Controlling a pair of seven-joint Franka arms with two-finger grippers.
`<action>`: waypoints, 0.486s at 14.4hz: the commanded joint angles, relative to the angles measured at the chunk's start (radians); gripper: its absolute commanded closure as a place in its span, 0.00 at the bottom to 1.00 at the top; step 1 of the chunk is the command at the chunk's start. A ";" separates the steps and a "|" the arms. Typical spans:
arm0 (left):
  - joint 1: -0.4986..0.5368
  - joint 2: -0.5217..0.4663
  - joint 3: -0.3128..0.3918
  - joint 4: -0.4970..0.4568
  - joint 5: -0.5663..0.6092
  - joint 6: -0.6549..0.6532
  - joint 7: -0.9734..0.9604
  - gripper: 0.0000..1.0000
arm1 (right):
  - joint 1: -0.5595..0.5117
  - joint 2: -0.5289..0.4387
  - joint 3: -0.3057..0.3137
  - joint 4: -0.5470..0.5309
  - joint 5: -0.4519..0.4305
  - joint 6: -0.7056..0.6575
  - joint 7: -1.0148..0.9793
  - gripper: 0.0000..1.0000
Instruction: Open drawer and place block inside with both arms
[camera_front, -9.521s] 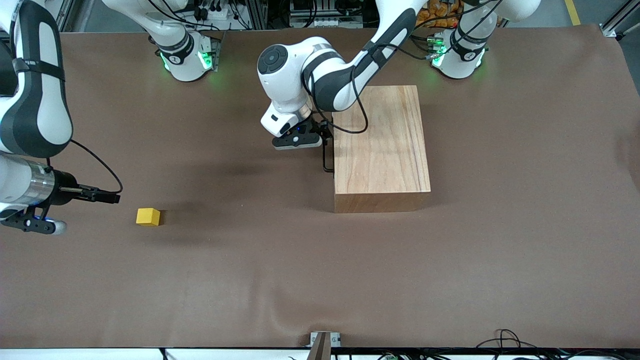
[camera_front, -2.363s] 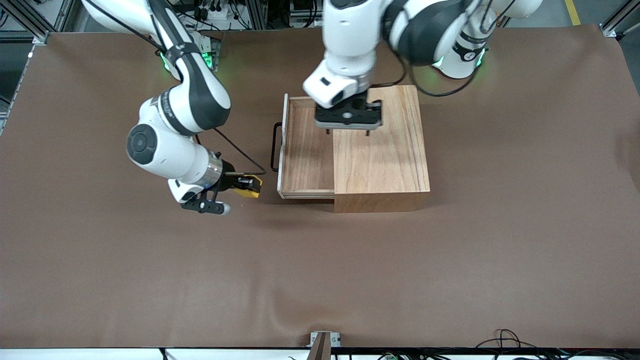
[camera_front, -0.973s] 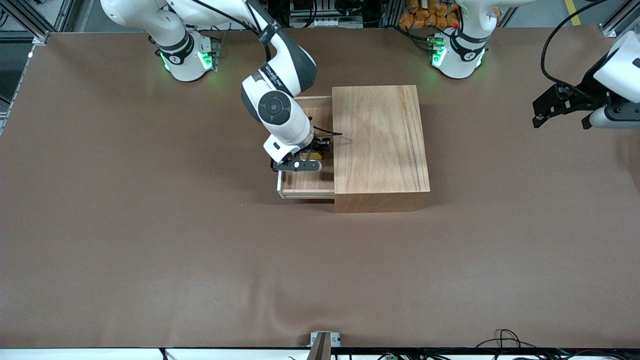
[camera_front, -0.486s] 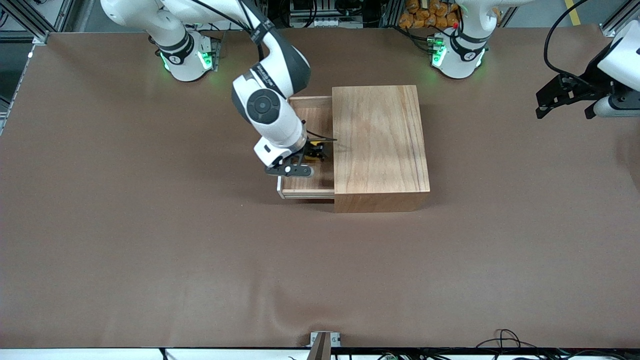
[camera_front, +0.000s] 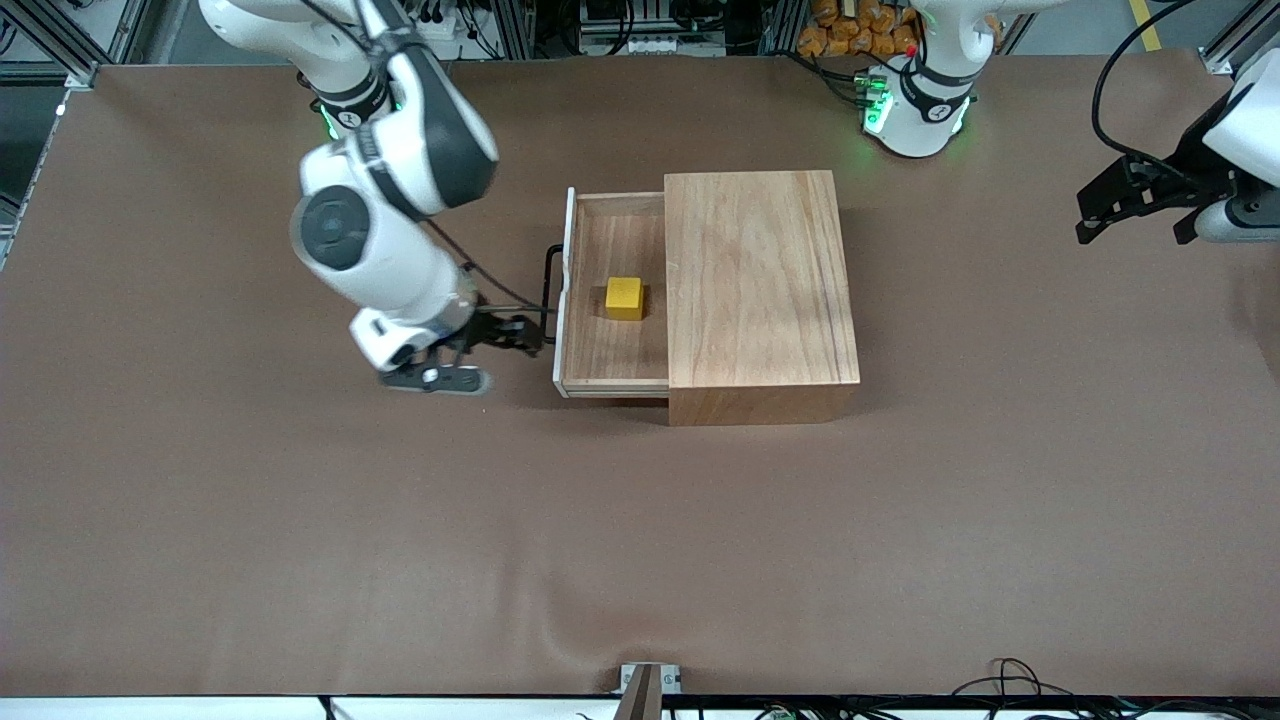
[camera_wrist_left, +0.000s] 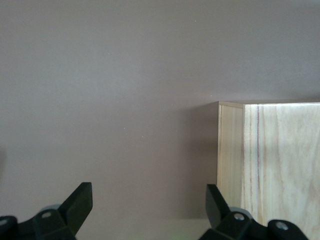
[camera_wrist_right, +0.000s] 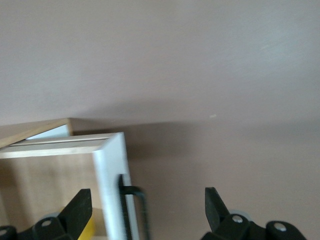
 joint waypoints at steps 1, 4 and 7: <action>0.012 0.012 -0.007 0.025 -0.019 -0.006 0.015 0.00 | -0.066 -0.085 -0.011 -0.033 -0.035 -0.046 -0.057 0.00; 0.021 0.014 -0.009 0.025 -0.012 -0.008 0.015 0.00 | -0.115 -0.140 -0.014 -0.033 -0.160 -0.073 -0.058 0.00; 0.029 0.014 -0.007 0.025 -0.008 -0.008 0.016 0.00 | -0.191 -0.179 -0.014 -0.034 -0.187 -0.129 -0.154 0.00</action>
